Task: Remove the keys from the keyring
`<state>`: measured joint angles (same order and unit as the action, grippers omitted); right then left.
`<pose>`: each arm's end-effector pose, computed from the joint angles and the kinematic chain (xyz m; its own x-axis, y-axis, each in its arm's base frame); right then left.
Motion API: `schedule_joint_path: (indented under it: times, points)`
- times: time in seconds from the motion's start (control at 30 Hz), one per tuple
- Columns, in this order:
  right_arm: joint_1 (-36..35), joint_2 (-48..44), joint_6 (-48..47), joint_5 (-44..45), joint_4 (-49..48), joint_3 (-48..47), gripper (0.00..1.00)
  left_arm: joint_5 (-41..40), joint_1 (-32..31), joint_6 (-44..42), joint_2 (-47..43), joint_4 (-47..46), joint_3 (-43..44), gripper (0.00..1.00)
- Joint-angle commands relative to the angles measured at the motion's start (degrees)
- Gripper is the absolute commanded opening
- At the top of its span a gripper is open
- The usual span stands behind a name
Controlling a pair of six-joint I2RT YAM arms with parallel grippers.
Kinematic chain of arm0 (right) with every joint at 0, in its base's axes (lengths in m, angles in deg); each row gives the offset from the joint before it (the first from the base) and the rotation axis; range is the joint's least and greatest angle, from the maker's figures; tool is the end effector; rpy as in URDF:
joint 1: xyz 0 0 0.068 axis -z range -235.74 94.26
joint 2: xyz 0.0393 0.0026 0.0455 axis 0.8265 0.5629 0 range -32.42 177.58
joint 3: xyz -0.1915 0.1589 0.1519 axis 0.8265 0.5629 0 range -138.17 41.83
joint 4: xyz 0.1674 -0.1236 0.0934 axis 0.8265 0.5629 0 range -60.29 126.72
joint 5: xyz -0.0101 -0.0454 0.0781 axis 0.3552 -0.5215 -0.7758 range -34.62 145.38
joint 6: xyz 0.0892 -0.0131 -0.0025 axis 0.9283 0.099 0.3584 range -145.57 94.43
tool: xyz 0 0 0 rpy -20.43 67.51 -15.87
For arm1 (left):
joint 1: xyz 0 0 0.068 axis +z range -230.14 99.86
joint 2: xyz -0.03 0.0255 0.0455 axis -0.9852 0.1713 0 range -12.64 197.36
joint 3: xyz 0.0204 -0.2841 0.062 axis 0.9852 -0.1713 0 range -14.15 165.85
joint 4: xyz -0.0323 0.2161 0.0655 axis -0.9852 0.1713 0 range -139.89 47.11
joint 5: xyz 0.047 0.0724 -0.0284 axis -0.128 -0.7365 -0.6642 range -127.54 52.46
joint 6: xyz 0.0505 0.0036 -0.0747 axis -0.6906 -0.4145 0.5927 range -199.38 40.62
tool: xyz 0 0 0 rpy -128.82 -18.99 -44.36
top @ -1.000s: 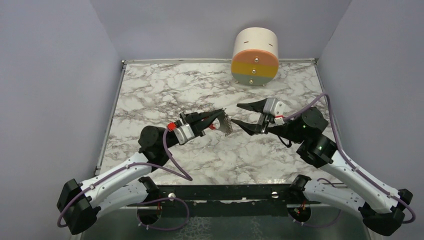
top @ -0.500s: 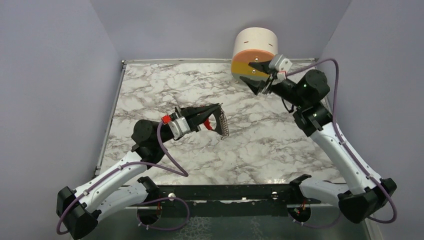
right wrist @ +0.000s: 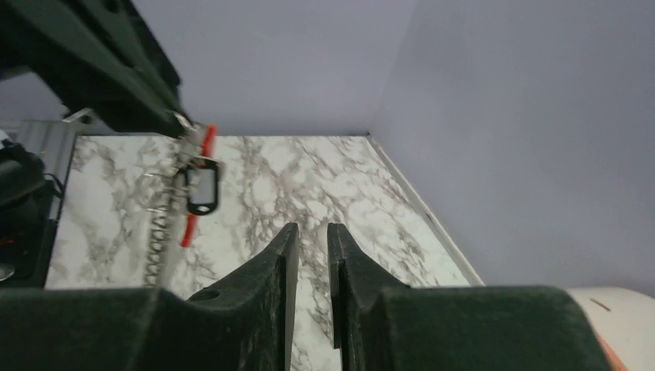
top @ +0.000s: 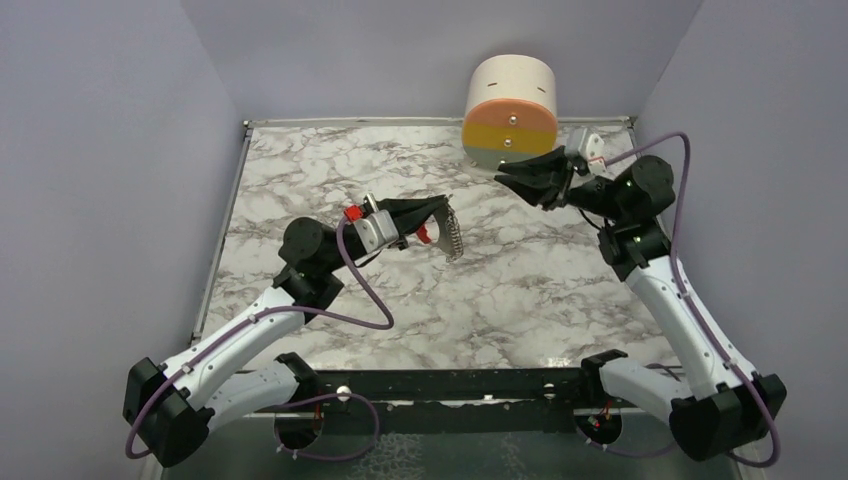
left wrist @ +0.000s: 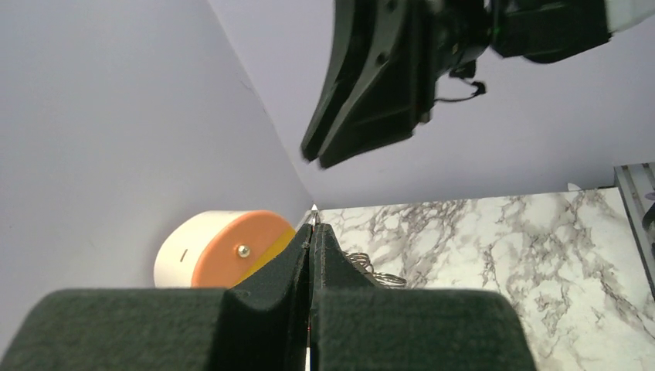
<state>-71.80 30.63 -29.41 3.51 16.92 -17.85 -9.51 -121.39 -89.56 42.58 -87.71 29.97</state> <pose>0.1995 0.1234 0.4340 0.2183 0.0199 -0.9757 -0.9040 0.3808 -0.1945 0.1290 -0.1634 0.4301 0.4913 -0.2235 -0.8418 0.8238 0.4332 0.3658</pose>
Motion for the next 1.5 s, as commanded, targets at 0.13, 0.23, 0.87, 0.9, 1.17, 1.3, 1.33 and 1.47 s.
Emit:
schedule_joint_path:
  times: [0.13,0.23,0.87,0.9,1.17,1.3,1.33,1.47]
  points:
    - [0.1,-10.8,7.7,-12.3,-10.8,6.8,0.41,4.0,0.4,8.6,0.0,-8.7,-0.3,0.00]
    - [0.1,-10.2,10.1,-13.9,-13.1,8.2,0.39,4.9,0.4,10.5,-0.6,-10.1,-0.8,0.00]
    - [-5.5,-7.2,18.4,-8.9,-21.2,8.1,0.34,10.5,-0.8,20.6,5.2,-21.6,-1.0,0.00]
    - [-6.4,-6.8,17.8,-8.2,-20.9,7.7,0.33,10.5,-0.8,20.6,5.2,-21.7,-1.0,0.00]
    - [-11.4,-3.7,13.7,-5.3,-17.0,4.3,0.25,10.1,-1.2,20.1,6.0,-22.3,-1.3,0.00]
    - [-12.5,-3.2,13.2,-4.9,-16.5,3.6,0.25,9.6,-1.4,20.7,6.8,-25.5,-2.3,0.00]
    - [-12.7,-3.0,13.1,-4.9,-16.3,3.4,0.24,9.5,-1.4,20.8,7.1,-26.3,-2.5,0.00]
    - [-13.6,-2.5,12.2,-4.7,-15.3,2.9,0.14,9.5,-1.6,21.7,7.9,-28.5,-2.8,0.00]
